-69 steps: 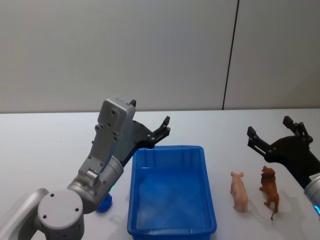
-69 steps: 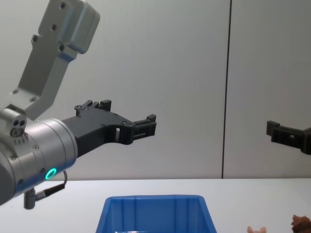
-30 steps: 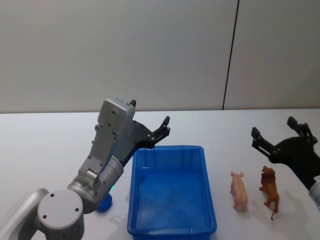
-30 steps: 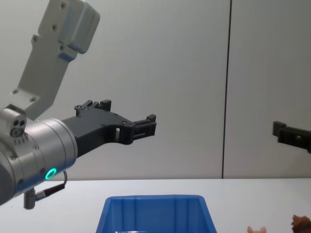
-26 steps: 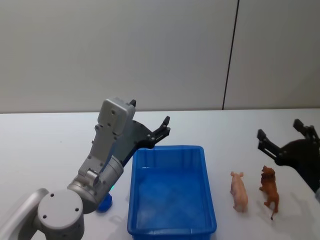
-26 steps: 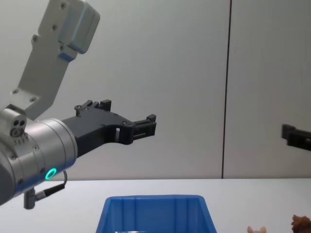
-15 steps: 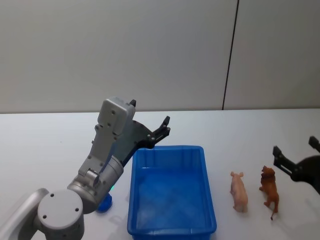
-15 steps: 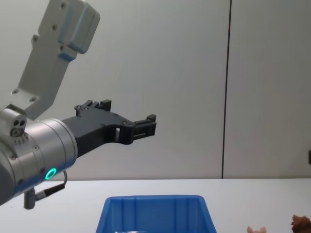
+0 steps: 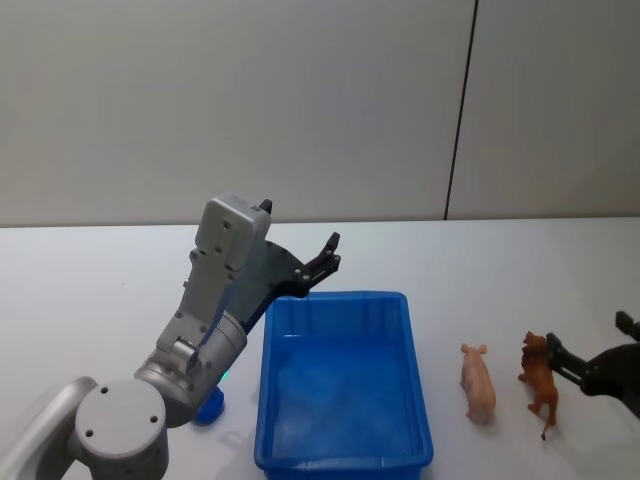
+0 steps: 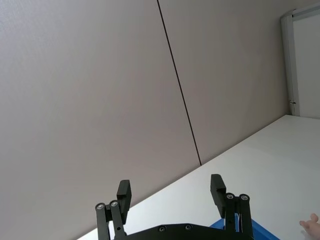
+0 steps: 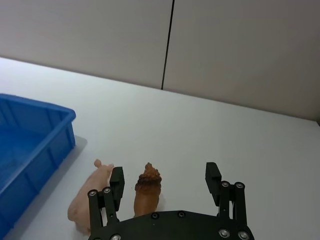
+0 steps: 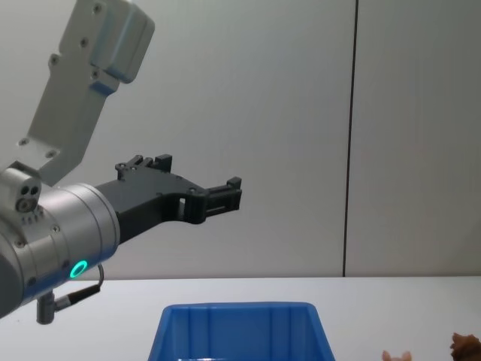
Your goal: Pick up the two dolls from the table and place them into the box.
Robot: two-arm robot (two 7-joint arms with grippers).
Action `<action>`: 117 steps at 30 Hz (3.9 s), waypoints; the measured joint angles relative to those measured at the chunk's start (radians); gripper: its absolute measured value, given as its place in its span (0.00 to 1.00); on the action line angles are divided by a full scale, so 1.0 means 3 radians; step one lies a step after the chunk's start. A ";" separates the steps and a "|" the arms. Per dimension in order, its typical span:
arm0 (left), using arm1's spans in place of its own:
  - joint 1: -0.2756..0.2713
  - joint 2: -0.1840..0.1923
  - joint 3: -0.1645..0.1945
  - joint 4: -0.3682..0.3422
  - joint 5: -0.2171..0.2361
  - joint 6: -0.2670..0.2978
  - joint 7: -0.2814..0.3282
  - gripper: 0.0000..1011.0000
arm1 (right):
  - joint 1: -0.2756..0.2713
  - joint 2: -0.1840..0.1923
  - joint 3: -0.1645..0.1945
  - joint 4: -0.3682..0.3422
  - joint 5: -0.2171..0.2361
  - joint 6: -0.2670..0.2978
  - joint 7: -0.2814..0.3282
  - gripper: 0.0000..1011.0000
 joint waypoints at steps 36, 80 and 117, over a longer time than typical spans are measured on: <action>0.0000 0.0000 0.0000 0.0000 0.0000 0.0000 0.0000 0.99 | 0.0567 -0.0563 -0.0229 0.0752 -0.0372 0.0636 -0.0228 0.99; 0.0000 0.0000 0.0000 0.0000 0.0000 0.0000 0.0000 0.99 | 0.0723 -0.0719 -0.0265 0.1024 -0.0478 0.0726 -0.0330 0.35; 0.0000 0.0000 0.0000 0.0000 0.0000 0.0000 0.0000 0.99 | 0.0617 -0.0594 -0.0181 0.0497 -0.0356 -0.0366 0.0315 0.35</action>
